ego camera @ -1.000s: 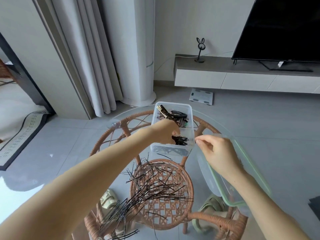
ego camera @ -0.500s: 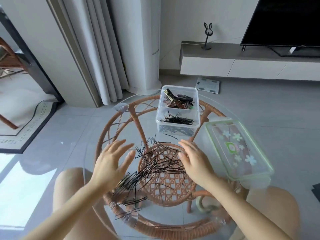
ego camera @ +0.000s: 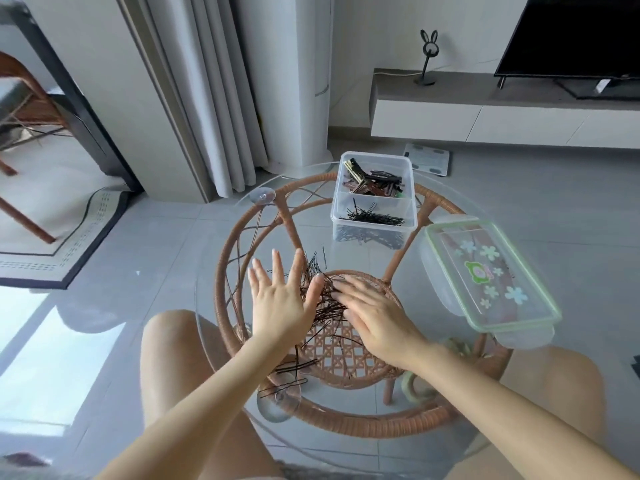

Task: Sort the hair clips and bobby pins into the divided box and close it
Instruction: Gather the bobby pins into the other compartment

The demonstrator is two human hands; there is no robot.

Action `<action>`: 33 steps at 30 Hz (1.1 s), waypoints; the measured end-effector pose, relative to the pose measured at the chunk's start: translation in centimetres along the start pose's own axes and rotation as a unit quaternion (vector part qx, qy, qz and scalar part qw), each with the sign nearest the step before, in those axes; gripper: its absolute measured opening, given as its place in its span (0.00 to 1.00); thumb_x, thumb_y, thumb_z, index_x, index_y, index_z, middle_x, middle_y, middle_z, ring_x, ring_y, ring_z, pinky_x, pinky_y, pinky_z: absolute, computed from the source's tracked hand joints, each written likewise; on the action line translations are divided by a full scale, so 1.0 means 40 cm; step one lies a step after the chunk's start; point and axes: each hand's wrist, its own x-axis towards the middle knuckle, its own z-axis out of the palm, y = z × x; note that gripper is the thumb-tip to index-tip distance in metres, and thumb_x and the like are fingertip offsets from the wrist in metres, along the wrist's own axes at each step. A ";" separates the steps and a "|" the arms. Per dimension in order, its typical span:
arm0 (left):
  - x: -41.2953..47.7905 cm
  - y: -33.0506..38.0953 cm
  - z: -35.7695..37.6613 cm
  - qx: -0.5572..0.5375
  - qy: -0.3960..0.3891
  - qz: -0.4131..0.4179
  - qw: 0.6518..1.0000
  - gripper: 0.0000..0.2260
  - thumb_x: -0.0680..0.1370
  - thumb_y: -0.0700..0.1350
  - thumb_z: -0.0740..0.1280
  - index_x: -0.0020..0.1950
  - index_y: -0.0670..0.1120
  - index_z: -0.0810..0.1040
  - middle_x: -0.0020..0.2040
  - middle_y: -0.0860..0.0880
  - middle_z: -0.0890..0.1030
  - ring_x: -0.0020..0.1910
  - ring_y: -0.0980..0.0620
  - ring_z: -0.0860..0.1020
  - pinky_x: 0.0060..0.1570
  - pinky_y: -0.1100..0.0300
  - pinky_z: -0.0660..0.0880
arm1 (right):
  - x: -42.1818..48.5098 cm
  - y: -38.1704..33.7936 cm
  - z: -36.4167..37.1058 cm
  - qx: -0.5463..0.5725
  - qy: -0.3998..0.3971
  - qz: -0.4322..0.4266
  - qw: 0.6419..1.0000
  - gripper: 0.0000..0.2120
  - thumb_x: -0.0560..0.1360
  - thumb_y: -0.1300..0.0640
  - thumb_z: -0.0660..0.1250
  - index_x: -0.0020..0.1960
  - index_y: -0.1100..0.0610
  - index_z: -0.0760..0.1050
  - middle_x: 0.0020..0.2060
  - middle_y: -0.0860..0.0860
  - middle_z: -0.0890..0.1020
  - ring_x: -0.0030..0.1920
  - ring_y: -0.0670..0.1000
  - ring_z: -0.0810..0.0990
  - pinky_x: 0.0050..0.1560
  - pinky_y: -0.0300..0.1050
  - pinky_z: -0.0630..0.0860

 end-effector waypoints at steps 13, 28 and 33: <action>0.084 0.042 -0.012 -0.182 -0.084 0.168 0.965 0.30 0.76 0.60 0.41 0.67 0.50 0.71 0.72 0.52 0.66 0.76 0.50 0.52 0.74 0.58 0.44 | -0.061 0.020 -0.049 0.296 0.254 0.194 0.900 0.15 0.79 0.54 0.53 0.56 0.55 0.76 0.42 0.48 0.81 0.34 0.44 0.76 0.39 0.37 0.73; -0.197 -0.046 -0.046 -0.111 0.027 -0.031 0.993 0.36 0.72 0.67 0.33 0.71 0.56 0.63 0.76 0.48 0.58 0.77 0.48 0.49 0.75 0.49 0.42 | 0.001 -0.113 0.050 0.316 0.344 0.246 0.850 0.12 0.80 0.58 0.55 0.50 0.58 0.77 0.41 0.41 0.79 0.41 0.30 0.75 0.41 0.22 0.68; -0.216 0.021 -0.002 -0.066 0.028 -0.056 0.996 0.38 0.69 0.67 0.27 0.75 0.57 0.51 0.77 0.43 0.49 0.76 0.40 0.40 0.72 0.48 0.35 | 0.021 -0.144 0.050 0.384 0.334 0.234 0.829 0.13 0.80 0.58 0.54 0.51 0.58 0.77 0.46 0.44 0.80 0.48 0.38 0.77 0.50 0.26 0.70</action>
